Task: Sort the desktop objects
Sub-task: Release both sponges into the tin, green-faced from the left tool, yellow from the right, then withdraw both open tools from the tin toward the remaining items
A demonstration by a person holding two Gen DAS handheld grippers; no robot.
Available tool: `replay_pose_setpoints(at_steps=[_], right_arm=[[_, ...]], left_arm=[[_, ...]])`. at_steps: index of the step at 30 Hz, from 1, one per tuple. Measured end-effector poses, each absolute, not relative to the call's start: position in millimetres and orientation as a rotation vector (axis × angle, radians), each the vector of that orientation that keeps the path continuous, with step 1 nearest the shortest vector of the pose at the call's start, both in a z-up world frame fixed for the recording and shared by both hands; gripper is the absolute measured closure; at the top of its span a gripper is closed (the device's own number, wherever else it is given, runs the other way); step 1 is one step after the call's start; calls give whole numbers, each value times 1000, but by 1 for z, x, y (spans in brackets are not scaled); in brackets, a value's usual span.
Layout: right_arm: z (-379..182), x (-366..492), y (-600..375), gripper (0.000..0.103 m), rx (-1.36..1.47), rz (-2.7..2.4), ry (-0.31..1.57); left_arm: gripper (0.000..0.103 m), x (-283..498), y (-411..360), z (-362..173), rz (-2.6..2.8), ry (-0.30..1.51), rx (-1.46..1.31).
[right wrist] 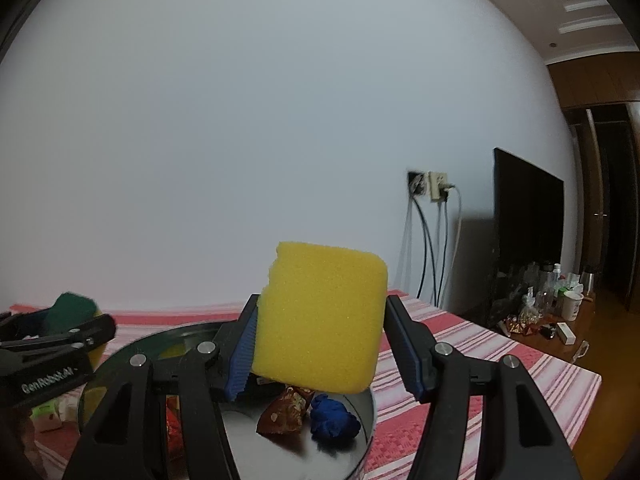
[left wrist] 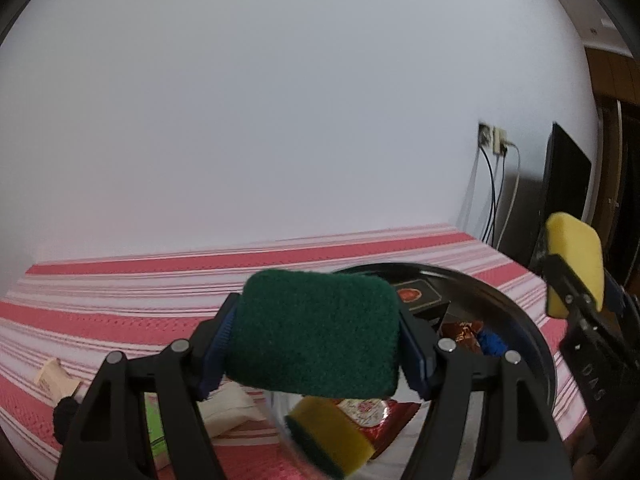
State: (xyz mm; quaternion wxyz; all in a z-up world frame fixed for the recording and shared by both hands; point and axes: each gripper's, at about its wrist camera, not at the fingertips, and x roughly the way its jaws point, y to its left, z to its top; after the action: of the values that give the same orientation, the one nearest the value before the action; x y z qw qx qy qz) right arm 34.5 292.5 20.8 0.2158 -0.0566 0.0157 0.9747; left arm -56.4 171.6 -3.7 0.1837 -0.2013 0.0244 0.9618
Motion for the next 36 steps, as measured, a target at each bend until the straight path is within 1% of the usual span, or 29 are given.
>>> replay_pose_setpoints(at_steps=[3,11,14,15,16,17,18,19,20,21,23,28,32,36], right_arm=[[20,26,294,40,-193,2700,7],[15,4,302,40,-284,2716,0],[13,-2,303,40,-287,2712,6],[11,-5,303,40,-283,2711,8],[11,-8,303,39,-286,2708,5],[10,-9,304,32,-293,2709,5],[10,-10,305,27,-299,2694,4],[9,-9,306,24,-291,2670,6],[9,-6,306,18,-267,2663,15],[10,-3,307,7,-239,2659,31],[10,9,308,0,-152,2653,80],[14,24,311,1,-49,2645,134],[16,24,314,1,-37,2620,167],[15,34,315,1,7,2598,247]], left_arm=[[32,-58,181,-6,2688,83,-579],[32,-72,197,-15,2674,119,-646],[30,-80,201,-16,2677,124,-692],[23,-83,204,-17,2672,132,-713],[8,-86,207,-18,2659,152,-737],[5,-87,210,-19,2655,176,-750],[2,-87,210,-19,2673,199,-749],[1,-85,210,-20,2688,220,-733],[1,-83,210,-20,2698,238,-713],[1,-81,210,-21,2701,252,-702],[1,-78,210,-22,2697,270,-685],[1,-70,194,-17,2714,244,-595],[1,-70,183,-16,2736,230,-564],[1,-72,161,-16,2777,158,-548]])
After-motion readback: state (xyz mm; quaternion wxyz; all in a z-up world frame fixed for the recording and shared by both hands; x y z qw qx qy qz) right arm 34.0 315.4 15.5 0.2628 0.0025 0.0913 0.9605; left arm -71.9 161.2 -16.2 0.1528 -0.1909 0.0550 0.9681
